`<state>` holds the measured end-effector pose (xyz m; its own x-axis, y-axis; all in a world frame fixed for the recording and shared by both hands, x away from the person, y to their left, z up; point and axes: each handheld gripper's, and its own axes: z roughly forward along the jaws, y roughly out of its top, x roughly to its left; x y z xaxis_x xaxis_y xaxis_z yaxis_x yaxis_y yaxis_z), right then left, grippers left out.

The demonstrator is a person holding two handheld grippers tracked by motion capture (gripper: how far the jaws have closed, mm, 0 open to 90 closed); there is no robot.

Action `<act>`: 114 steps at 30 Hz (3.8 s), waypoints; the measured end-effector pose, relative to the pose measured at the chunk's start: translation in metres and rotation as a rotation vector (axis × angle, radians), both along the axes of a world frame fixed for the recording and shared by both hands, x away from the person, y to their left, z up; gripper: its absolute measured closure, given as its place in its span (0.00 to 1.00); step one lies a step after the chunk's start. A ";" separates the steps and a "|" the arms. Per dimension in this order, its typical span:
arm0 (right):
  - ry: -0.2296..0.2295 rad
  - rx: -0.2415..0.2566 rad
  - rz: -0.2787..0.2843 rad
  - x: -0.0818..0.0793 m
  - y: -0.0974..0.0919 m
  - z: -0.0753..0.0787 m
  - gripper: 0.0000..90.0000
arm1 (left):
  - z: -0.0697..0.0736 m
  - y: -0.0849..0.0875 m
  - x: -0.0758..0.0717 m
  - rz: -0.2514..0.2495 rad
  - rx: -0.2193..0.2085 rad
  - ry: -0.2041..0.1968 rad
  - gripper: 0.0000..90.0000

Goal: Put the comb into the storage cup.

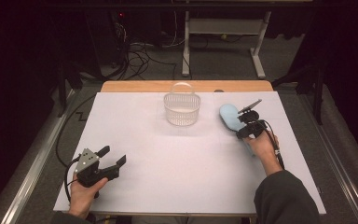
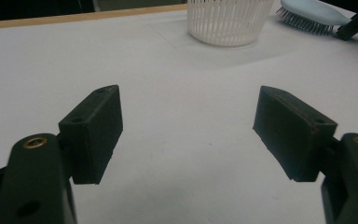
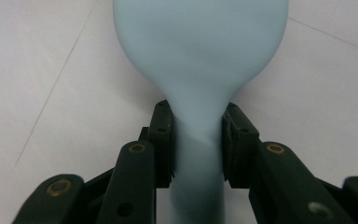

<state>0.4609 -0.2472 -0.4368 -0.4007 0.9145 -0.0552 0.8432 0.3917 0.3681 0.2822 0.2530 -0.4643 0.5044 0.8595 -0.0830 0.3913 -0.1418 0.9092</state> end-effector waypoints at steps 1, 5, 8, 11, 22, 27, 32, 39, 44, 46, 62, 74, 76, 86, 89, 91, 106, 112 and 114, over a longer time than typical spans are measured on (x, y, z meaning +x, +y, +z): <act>0.000 -0.005 0.004 0.000 0.000 0.000 0.78 | 0.000 0.000 0.000 0.000 0.000 0.000 0.28; -0.026 -0.025 0.026 -0.003 0.001 0.000 0.79 | 0.000 0.002 -0.003 0.005 -0.001 0.001 0.28; -0.058 -0.004 0.039 -0.006 0.001 0.003 0.79 | 0.000 0.002 -0.004 0.011 0.000 -0.001 0.28; -0.080 0.014 0.047 -0.011 -0.001 0.008 0.79 | 0.000 0.001 -0.004 0.009 -0.002 -0.001 0.28; -0.151 0.064 0.092 -0.034 -0.005 0.026 0.79 | 0.003 0.000 0.000 -0.003 -0.011 -0.002 0.28; -0.162 0.091 0.101 -0.048 -0.007 0.027 0.79 | 0.006 0.000 -0.001 0.000 -0.020 -0.008 0.28; -0.198 0.112 0.113 -0.060 -0.008 0.035 0.79 | 0.007 -0.003 -0.001 -0.010 -0.014 -0.010 0.28; -0.248 0.190 0.121 -0.086 -0.010 0.037 0.79 | 0.012 -0.007 -0.004 -0.013 -0.004 -0.032 0.28; -0.281 0.222 0.139 -0.101 -0.014 0.033 0.79 | 0.012 -0.011 -0.003 -0.021 0.001 -0.027 0.28; -0.286 0.229 0.145 -0.106 -0.014 0.031 0.79 | 0.013 -0.014 -0.003 -0.026 0.000 -0.026 0.28; -0.316 0.317 0.200 -0.142 -0.007 0.015 0.79 | 0.020 -0.028 -0.007 -0.107 0.027 -0.025 0.28; -0.319 0.369 0.191 -0.151 -0.006 0.014 0.79 | 0.025 -0.055 -0.001 -0.178 0.017 -0.015 0.27; -0.321 0.379 0.188 -0.152 -0.006 0.013 0.79 | 0.027 -0.060 0.002 -0.196 0.008 -0.009 0.27; -0.332 0.384 0.201 -0.156 0.000 0.014 0.79 | 0.035 -0.088 0.010 -0.249 0.004 -0.013 0.22; -0.333 0.387 0.202 -0.158 0.002 0.015 0.79 | 0.036 -0.092 0.014 -0.255 0.006 -0.010 0.22; -0.342 0.392 0.204 -0.160 0.003 0.016 0.79 | 0.036 -0.096 0.017 -0.270 0.003 -0.002 0.23; -0.366 0.407 0.217 -0.168 0.011 0.022 0.79 | 0.029 -0.124 0.027 -0.348 0.033 0.014 0.23; -0.368 0.396 0.241 -0.170 0.017 0.021 0.79 | 0.029 -0.133 0.027 -0.354 0.035 0.014 0.23; -0.367 0.400 0.243 -0.171 0.019 0.021 0.79 | 0.029 -0.135 0.027 -0.364 0.036 0.016 0.23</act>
